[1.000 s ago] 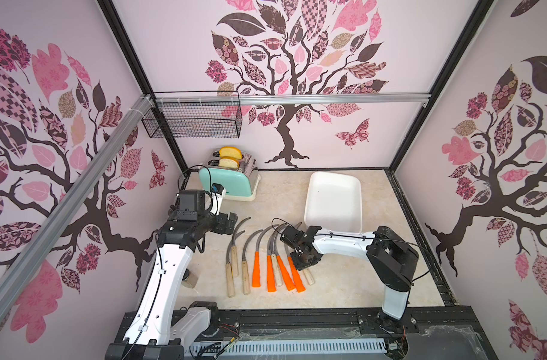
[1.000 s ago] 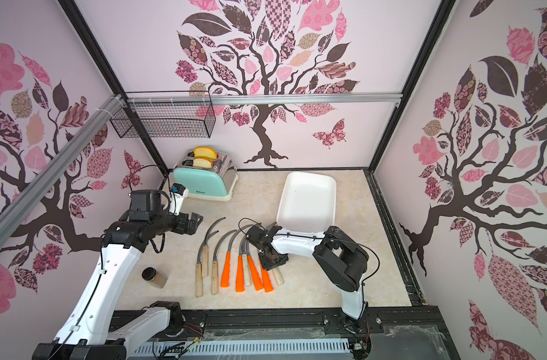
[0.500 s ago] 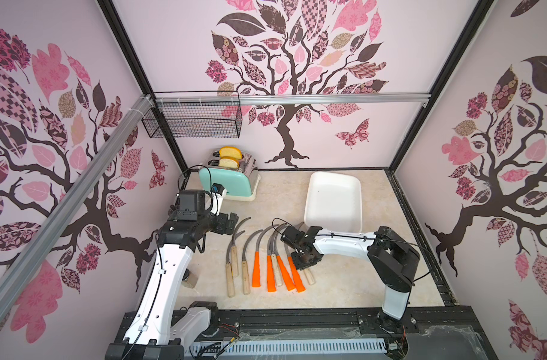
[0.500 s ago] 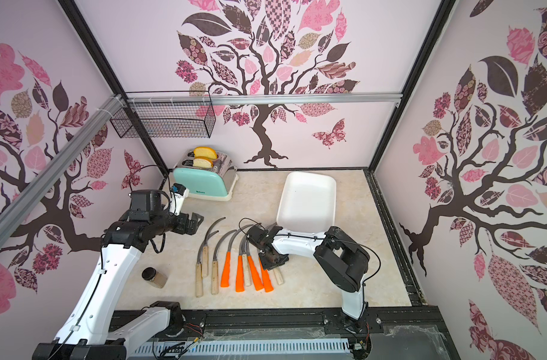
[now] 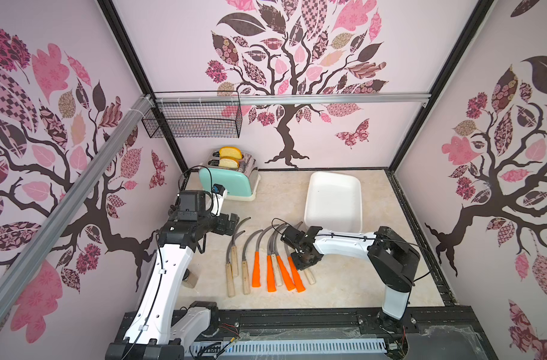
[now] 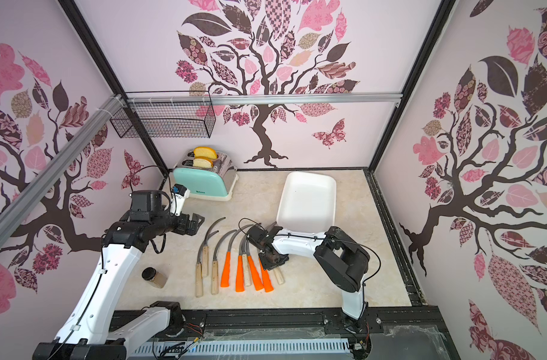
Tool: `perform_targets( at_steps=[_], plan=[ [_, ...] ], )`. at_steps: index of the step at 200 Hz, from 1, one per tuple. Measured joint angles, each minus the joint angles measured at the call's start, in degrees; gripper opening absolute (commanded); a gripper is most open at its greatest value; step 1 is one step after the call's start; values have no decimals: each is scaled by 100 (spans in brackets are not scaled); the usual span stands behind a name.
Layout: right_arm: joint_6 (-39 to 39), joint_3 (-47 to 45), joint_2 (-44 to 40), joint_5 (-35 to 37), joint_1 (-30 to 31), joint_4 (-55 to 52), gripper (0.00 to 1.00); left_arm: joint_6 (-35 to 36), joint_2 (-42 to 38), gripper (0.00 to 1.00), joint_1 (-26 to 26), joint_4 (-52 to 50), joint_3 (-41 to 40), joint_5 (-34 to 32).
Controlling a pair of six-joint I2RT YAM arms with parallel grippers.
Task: Put small sickles into storage boxes
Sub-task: Pick up the sickle at the center of the board.
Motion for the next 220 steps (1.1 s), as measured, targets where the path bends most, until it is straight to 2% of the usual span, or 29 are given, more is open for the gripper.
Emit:
perform_targets(
  at_steps=[220],
  plan=[
    [-466, 297, -549, -446, 0, -542, 13, -7, 2, 98, 0, 26, -63, 234]
  ],
)
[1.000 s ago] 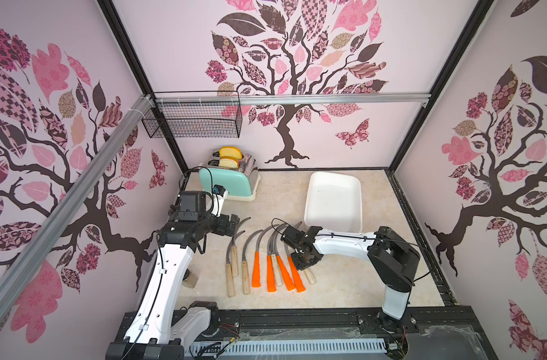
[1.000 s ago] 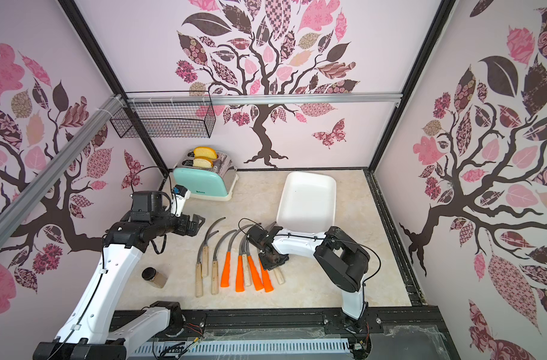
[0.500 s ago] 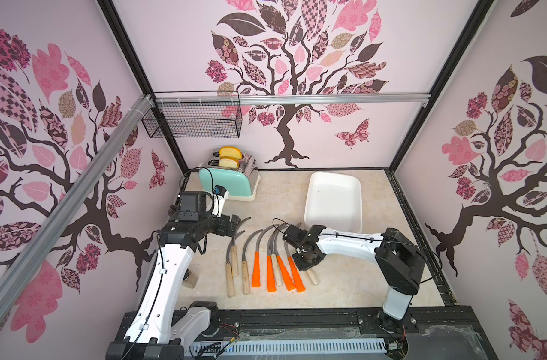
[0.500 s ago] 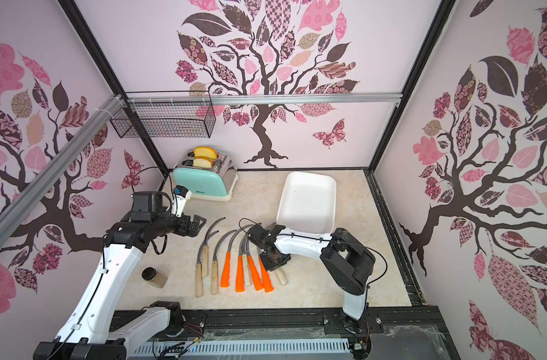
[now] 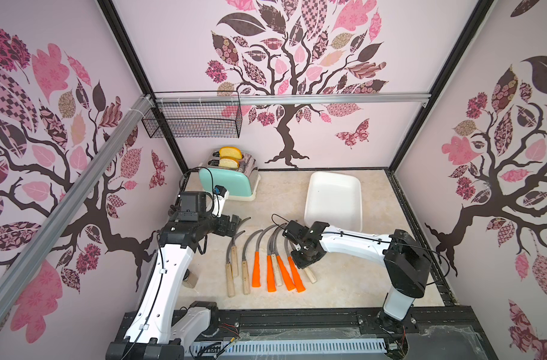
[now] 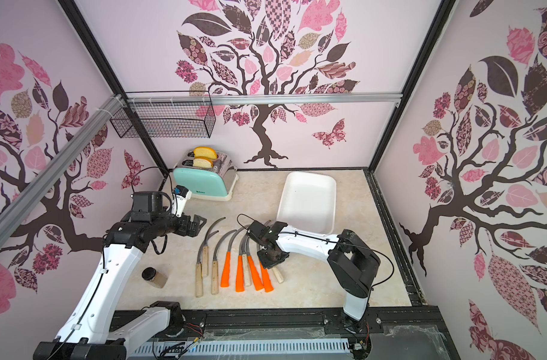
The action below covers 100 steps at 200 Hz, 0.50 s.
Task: Put small sickles into storage boxes
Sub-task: Pick up the sickle at the center of the board.
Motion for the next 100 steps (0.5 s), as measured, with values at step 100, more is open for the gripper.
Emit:
perform_targets(
  at_steps=[100],
  plan=[
    [-81, 1073, -223, -245, 0, -466, 13, -201, 20, 98, 0, 101, 31, -116]
  ],
)
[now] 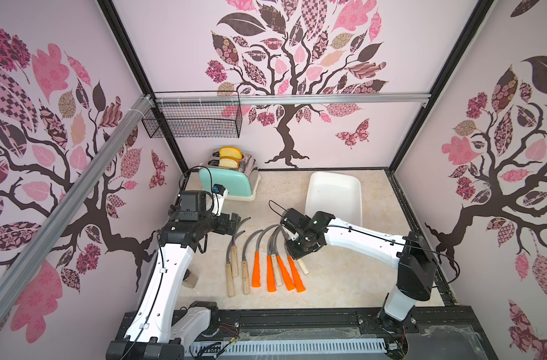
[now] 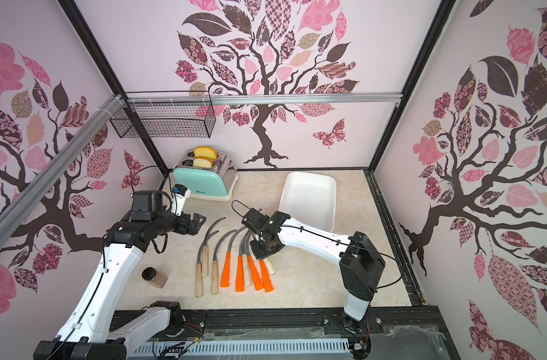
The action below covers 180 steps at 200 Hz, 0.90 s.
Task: Put small sickles into storage boxes
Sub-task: Pick up the sickle at the center of the board, then adjust the storage box at the center of the board.
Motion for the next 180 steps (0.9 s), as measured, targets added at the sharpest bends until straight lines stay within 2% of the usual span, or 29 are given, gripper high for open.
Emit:
perform_targets(
  at_steps=[69, 141, 180],
  plan=[
    [-186, 1233, 76, 13, -188, -584, 13, -203, 7, 98, 0, 35, 398, -35],
    [-374, 1604, 116, -68, -1095, -835, 13, -214, -35, 98, 0, 39, 422, -74],
    [-413, 1620, 223, -396, -2024, -787, 13, -201, -42, 98, 0, 39, 413, -46]
  ],
)
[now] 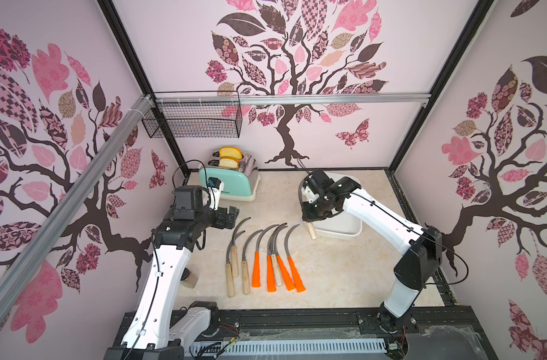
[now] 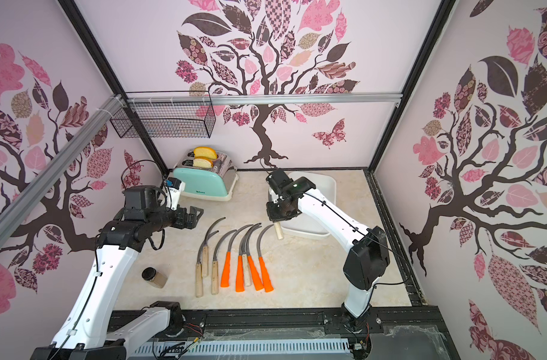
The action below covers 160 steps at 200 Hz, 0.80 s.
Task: Put small sickles into storage boxes
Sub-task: Adjust the storage box at the center of the board.
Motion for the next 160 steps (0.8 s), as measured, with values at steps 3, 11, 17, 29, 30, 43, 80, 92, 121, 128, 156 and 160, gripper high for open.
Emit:
perform_targets(
  at_steps=[3, 11, 17, 29, 30, 43, 80, 92, 121, 128, 156, 160],
  plan=[
    [-2, 15, 22, -4, -79, -4, 13, 2, -2, 98, 0, 2, -4, 2],
    [-9, 70, 79, -33, -278, 0, 13, 11, -9, 98, 0, 2, -22, 20],
    [-15, 118, 131, -50, -420, 9, 13, 22, -15, 98, 0, 2, -42, 31],
    [-22, 232, 240, -68, -678, 42, 13, 59, -28, 98, 0, 0, -94, 44],
    [-22, 240, 249, -70, -693, 42, 13, 61, -28, 98, 0, 0, -96, 44],
    [-39, 378, 378, -68, -892, 76, 13, 92, -39, 98, 0, -2, -157, 50],
    [-105, 713, 826, -76, -1204, 275, 13, 131, -55, 98, 0, -13, -295, 76],
    [-109, 758, 981, -87, -1263, 350, 13, 136, -55, 98, 0, -24, -315, 85],
    [-120, 780, 1340, -72, -1364, 505, 13, 160, -83, 98, 0, -44, -339, 98],
    [-122, 778, 1419, -66, -1390, 538, 13, 166, -90, 98, 0, -44, -339, 103],
    [-122, 761, 1659, -52, -1453, 697, 12, 195, -129, 98, 0, -39, -382, 107],
    [-122, 761, 1683, -52, -1462, 719, 12, 197, -129, 98, 0, -39, -396, 107]
  ],
)
